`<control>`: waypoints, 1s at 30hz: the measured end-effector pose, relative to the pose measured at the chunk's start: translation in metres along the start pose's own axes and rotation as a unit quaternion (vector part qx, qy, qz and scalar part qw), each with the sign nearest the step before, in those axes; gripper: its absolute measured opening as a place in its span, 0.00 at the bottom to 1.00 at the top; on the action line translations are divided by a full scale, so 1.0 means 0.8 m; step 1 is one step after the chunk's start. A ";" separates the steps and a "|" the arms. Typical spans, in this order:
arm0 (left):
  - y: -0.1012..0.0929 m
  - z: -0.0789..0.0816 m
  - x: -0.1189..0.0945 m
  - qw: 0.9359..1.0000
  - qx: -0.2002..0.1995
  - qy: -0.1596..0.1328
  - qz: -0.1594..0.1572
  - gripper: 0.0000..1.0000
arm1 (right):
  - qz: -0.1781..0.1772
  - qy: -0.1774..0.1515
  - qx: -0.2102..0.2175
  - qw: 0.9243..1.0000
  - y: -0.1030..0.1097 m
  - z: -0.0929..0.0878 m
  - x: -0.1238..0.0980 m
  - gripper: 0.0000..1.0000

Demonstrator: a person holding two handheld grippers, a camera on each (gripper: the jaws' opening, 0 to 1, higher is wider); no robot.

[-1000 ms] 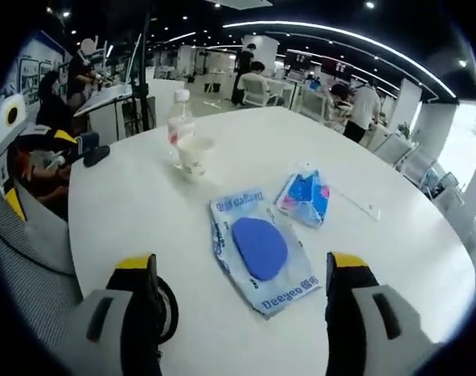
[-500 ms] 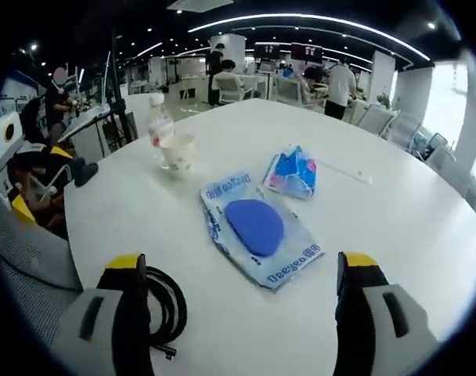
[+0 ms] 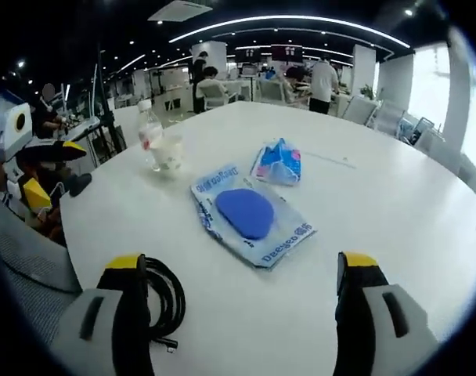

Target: Arrange the tabletop items into an orderly group along one side of the table until the central work area is clear of visible clutter.

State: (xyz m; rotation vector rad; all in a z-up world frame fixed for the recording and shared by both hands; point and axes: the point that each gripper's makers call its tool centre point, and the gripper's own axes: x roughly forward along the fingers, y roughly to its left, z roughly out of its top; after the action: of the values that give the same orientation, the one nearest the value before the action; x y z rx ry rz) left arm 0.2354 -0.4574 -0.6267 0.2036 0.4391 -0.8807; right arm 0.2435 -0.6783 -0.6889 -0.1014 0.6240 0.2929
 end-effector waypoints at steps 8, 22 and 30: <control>0.009 0.004 0.021 1.000 -0.006 -0.003 -0.005 0.63 | -0.016 -0.015 0.033 0.999 0.002 -0.006 -0.002 0.95; 0.024 0.004 0.051 1.000 -0.028 -0.010 0.002 0.58 | -0.047 -0.028 0.085 0.995 -0.003 -0.028 0.002 0.90; 0.035 0.005 0.069 0.998 -0.050 -0.017 0.015 0.53 | -0.058 -0.032 0.084 0.994 -0.007 -0.036 0.004 0.85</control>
State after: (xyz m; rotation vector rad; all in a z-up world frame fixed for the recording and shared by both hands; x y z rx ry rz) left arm 0.2891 -0.4799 -0.6486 0.1022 0.4459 -0.8298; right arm 0.2315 -0.6878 -0.7138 0.0341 0.5740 0.1308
